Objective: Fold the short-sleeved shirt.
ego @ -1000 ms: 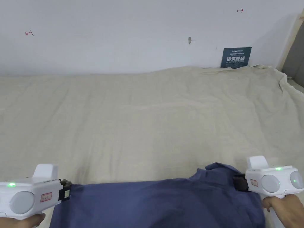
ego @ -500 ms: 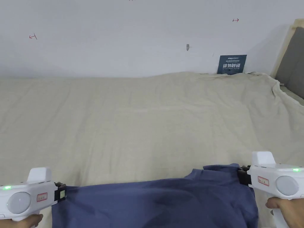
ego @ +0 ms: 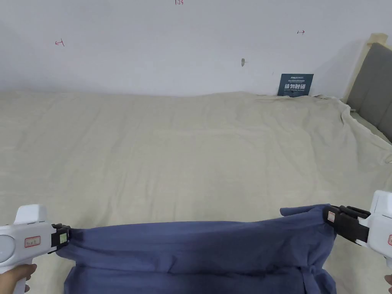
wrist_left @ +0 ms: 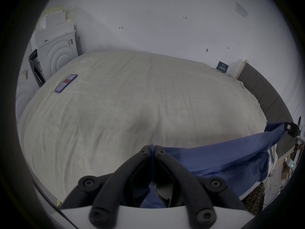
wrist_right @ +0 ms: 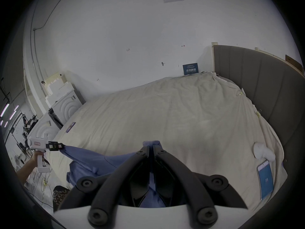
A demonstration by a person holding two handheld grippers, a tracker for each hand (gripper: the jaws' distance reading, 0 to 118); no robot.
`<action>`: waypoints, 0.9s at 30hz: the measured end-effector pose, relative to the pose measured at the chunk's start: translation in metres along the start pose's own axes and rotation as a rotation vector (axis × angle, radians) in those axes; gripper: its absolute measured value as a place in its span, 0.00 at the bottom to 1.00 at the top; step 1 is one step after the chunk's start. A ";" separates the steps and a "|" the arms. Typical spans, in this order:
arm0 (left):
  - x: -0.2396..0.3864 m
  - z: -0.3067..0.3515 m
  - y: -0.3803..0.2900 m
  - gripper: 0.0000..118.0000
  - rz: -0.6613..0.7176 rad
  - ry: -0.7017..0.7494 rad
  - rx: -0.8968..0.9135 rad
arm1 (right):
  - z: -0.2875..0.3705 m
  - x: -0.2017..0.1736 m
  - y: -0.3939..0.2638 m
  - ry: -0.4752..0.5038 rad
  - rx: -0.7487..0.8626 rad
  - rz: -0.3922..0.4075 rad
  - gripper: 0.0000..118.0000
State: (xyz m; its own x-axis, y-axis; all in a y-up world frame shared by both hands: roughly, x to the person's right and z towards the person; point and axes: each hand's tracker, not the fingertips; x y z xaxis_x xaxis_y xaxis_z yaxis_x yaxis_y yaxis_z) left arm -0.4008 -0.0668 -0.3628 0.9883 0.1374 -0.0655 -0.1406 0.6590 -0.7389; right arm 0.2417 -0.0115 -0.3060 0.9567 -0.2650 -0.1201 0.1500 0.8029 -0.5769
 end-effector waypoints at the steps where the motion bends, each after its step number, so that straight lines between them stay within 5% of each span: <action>1: -0.001 0.005 -0.008 0.00 -0.004 -0.002 -0.006 | 0.008 0.000 -0.010 0.002 -0.008 -0.007 0.01; 7: 0.003 0.019 -0.057 0.00 -0.023 0.006 -0.071 | 0.030 0.001 -0.070 -0.038 -0.072 -0.045 0.01; 16: -0.009 -0.007 -0.134 0.00 -0.020 0.030 -0.180 | 0.027 0.018 -0.163 -0.148 -0.213 -0.218 0.01; 27: -0.011 -0.012 -0.142 0.04 -0.040 0.064 -0.192 | 0.006 0.017 -0.203 -0.255 -0.279 -0.251 0.02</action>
State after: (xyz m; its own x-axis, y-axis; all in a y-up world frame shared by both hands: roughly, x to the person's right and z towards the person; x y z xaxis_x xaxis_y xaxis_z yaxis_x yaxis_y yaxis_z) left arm -0.3914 -0.1706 -0.2648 0.9954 0.0626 -0.0721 -0.0940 0.5090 -0.8556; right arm 0.2285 -0.1761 -0.1860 0.9355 -0.2651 0.2336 0.3454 0.5469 -0.7626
